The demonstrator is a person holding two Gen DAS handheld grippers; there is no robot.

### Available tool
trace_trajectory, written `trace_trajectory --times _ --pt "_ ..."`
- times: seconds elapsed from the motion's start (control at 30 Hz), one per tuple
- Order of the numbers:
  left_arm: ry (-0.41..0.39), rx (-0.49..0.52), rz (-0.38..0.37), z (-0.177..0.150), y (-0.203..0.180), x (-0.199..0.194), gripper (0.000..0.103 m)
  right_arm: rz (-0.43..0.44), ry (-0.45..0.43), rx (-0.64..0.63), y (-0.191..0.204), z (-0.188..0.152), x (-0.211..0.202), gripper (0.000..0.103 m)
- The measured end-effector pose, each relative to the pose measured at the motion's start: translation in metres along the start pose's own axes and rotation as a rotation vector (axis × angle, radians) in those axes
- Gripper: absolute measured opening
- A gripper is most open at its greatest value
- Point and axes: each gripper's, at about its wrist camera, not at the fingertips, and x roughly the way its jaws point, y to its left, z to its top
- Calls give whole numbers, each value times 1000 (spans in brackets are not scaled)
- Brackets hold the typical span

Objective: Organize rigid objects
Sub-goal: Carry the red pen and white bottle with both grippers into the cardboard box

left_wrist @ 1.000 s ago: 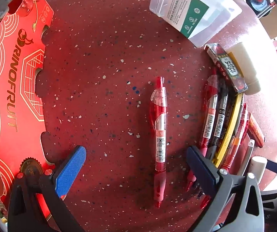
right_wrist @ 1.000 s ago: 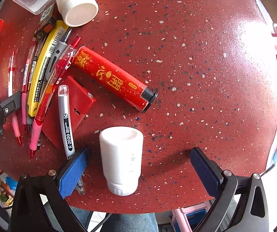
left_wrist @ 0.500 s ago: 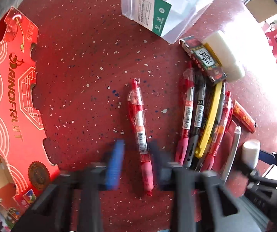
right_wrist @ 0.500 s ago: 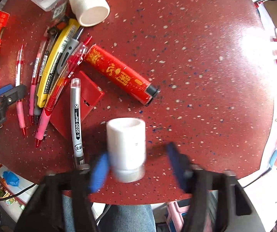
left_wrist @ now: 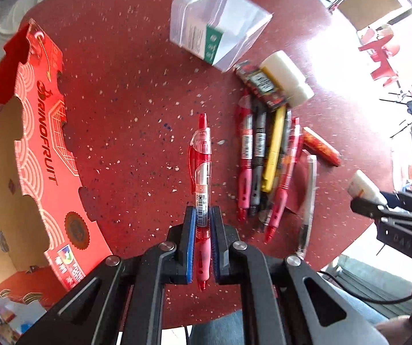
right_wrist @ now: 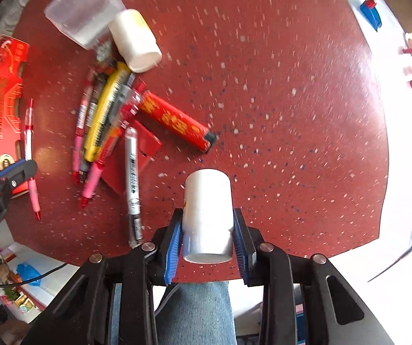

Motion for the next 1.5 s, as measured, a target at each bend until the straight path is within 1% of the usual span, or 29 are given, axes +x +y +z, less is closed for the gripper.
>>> trace_trajectory --times 0.03,0.13,0.2,0.33,0.4,0.5,0.57,0.6,0.63,0.67,0.73,0.77,0.83,0.9,1.0,1.1,1.13,1.17,1.27,1.3,1.37,1.5 --pt "-5 3 -7 -6 -10 -9 10 1 -12 -8 5 3 -8 34" --pt "-36 0 -23 -3 -6 -44 10 4 -47 -37 21 14 -26 34" --pt "-56 -10 -32 -5 -5 -61 10 -1 -70 -65 41 19 -40 34" --pt "-101 -46 -43 -20 19 -114 10 0 -106 -122 69 29 -60 34" --pt "-121 -73 -42 -26 26 -125 10 2 -118 -149 84 35 -69 34" --pt "-150 -117 -40 -80 41 -142 10 5 -135 -195 109 37 -77 34" --pt "-167 -152 -33 -108 51 -137 10 9 -142 -223 119 35 -81 34" --pt "-174 -165 -27 -125 55 -134 10 14 -145 -237 114 29 -78 34" --pt "-181 -183 -25 -146 63 -140 10 15 -148 -255 118 28 -79 34" --pt "-188 -201 -21 -163 63 -140 10 18 -151 -268 115 16 -78 34" --pt "-200 -242 -10 -181 56 -121 10 25 -154 -296 128 18 -80 34" --pt "-206 -264 -2 -195 62 -122 10 29 -157 -312 134 17 -80 34" --pt "-216 -297 4 -195 77 -132 11 34 -163 -343 146 13 -80 34" --pt "-227 -333 13 -195 88 -131 10 39 -167 -376 161 13 -82 34" --pt "-238 -380 33 -205 109 -135 11 50 -174 -422 185 14 -84 34" --pt "-247 -445 58 -216 123 -120 10 58 -182 -465 207 15 -86 34" --pt "-253 -464 67 -226 128 -119 10 62 -183 -481 215 16 -87 34" --pt "-257 -483 72 -233 125 -104 10 67 -183 -496 223 16 -88 34" --pt "-270 -529 102 -257 132 -84 10 85 -188 -540 247 19 -91 34" --pt "-272 -540 113 -263 133 -77 10 106 -190 -575 254 19 -92 34" --pt "-277 -568 129 -275 136 -60 10 125 -197 -603 271 21 -95 34" --pt "-274 -617 168 -290 144 -29 10 175 -208 -648 302 25 -98 34"
